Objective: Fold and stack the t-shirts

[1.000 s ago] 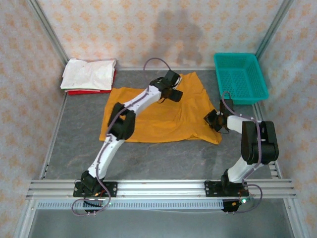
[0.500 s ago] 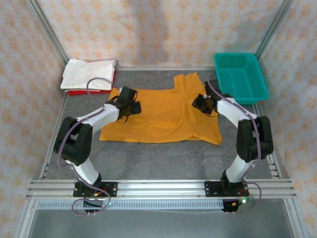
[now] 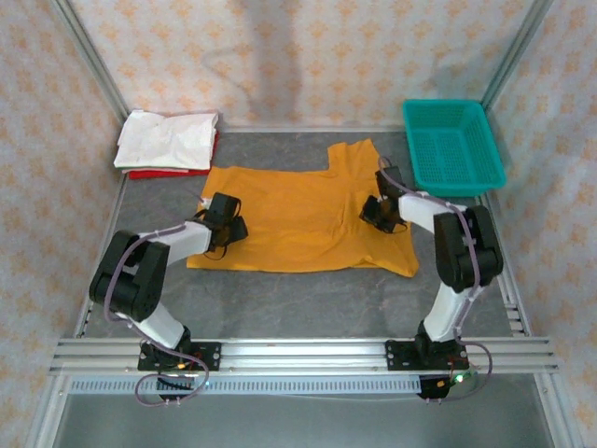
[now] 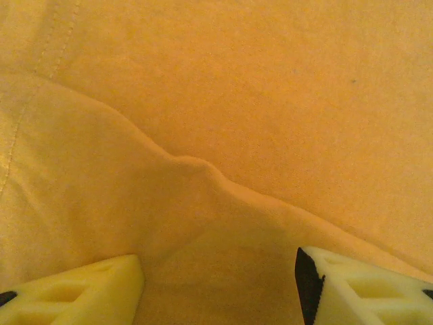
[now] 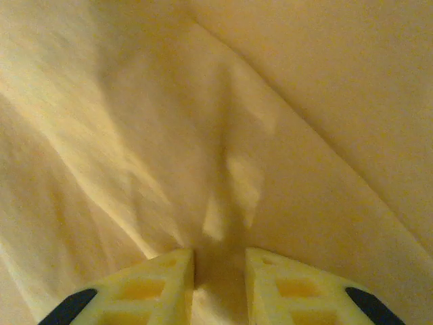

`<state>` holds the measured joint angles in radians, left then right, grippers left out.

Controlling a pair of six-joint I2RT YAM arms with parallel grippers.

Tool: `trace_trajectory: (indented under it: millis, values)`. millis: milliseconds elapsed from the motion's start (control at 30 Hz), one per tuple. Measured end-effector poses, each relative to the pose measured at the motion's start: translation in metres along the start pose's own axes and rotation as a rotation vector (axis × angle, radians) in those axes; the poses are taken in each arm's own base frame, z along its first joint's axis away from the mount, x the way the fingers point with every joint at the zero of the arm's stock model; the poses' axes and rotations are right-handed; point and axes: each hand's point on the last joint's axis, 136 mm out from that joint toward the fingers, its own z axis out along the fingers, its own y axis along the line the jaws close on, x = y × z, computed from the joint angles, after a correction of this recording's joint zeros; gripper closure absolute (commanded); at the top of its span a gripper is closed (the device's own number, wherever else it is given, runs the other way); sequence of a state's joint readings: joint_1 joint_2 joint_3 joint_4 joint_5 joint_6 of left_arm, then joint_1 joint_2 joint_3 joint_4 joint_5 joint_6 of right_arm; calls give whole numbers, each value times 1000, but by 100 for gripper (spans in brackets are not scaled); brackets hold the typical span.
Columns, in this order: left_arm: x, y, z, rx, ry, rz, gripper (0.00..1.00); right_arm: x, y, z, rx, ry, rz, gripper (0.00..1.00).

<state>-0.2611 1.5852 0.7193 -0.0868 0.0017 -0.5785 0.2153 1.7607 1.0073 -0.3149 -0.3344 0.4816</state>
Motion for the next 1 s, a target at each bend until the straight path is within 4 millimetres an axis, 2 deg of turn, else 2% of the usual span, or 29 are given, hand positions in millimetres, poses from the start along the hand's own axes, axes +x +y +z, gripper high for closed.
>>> trace_trajectory:
  millis: [167,333,400,467,500,600,667,733,767,833,900,1000]
  values:
    - [35,11,-24,70,-26,-81,38,45,-34,-21,13,14,43,74]
    - [74,3,-52,99,30,-57,35,64,-49,-32,32,22,67,70]
    - [78,8,-64,86,33,-67,29,64,-51,-36,48,22,70,66]
    - [66,15,-75,82,-6,-90,29,58,-47,-44,61,18,69,63]
    - [57,17,-80,84,-22,-107,28,51,-41,-49,58,6,66,61]
    - [-1,22,-94,75,-102,-177,22,-2,3,-76,-20,-106,34,57]
    - [-56,16,-104,61,-159,-183,15,-49,43,-95,-90,-194,5,55]
    - [-106,3,-105,63,-201,-160,12,-93,74,-105,-139,-267,-24,52]
    - [-128,-4,-101,72,-209,-150,12,-116,87,-106,-156,-297,-37,50]
    - [-159,-9,-83,73,-207,-137,12,-150,102,-99,-168,-327,-60,42]
    - [-173,-5,-57,46,-172,-126,14,-175,106,-83,-154,-336,-73,40]
    - [-179,-1,-9,-1,-76,-98,19,-202,100,-49,-111,-304,-83,40]
